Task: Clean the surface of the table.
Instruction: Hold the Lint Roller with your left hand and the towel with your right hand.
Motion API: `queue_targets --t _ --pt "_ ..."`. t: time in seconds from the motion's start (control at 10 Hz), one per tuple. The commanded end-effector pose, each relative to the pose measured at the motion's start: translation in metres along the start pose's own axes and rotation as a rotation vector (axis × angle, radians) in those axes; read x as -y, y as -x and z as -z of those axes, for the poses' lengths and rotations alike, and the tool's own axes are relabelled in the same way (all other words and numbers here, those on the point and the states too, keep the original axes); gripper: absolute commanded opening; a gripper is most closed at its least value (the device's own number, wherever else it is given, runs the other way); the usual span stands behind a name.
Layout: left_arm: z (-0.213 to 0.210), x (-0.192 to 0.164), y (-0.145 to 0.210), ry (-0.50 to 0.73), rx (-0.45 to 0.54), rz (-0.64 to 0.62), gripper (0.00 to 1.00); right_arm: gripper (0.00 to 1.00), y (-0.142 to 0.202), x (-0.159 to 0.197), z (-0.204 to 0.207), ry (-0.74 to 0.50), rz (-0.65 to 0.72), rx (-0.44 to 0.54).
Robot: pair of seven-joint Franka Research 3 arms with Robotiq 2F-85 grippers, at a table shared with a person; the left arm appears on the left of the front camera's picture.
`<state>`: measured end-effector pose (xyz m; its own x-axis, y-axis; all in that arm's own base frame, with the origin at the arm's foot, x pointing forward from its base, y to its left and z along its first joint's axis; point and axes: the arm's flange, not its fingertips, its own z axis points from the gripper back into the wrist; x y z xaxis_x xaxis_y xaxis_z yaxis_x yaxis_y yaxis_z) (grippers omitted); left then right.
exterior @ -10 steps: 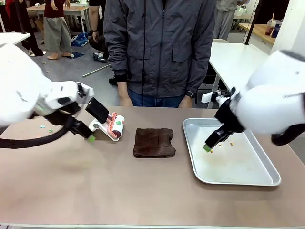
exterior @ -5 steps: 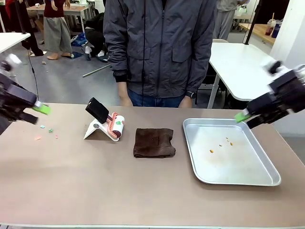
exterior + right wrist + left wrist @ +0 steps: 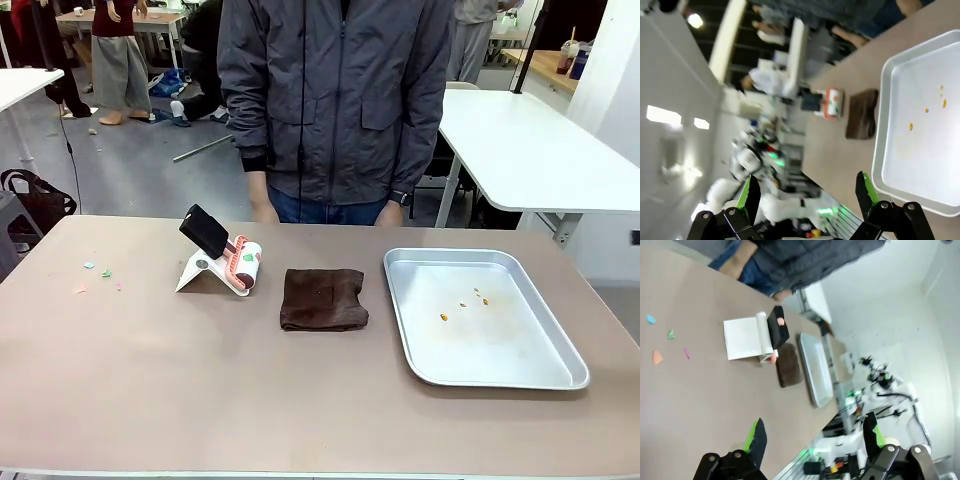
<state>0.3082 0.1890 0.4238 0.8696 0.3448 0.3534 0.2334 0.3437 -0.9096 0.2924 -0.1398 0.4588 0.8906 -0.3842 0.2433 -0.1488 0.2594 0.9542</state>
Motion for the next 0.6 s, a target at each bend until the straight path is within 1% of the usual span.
queue_targets --t 0.0,0.1,0.2,0.3,0.4,0.5 --pt "-0.001 -0.021 -0.003 0.038 0.056 -0.055 1.00 1.00 0.042 0.051 0.001 -0.106 0.042 0.099" --pt "-0.005 -0.027 0.006 0.016 0.108 -0.088 1.00 1.00 0.042 0.061 -0.006 -0.088 0.071 0.125" --pt "0.025 -0.010 0.021 -0.086 0.156 -0.141 1.00 1.00 0.043 0.068 -0.010 -0.031 0.105 0.146" --pt "0.041 0.000 0.030 -0.256 0.205 -0.155 1.00 1.00 0.005 0.046 -0.035 -0.084 0.078 0.116" --pt "-0.008 -0.035 0.010 -0.017 0.108 -0.116 1.00 1.00 0.005 0.046 -0.035 -0.084 0.078 0.116" --pt "-0.008 -0.035 0.010 -0.017 0.108 -0.116 1.00 1.00 0.005 0.046 -0.035 -0.084 0.078 0.116"
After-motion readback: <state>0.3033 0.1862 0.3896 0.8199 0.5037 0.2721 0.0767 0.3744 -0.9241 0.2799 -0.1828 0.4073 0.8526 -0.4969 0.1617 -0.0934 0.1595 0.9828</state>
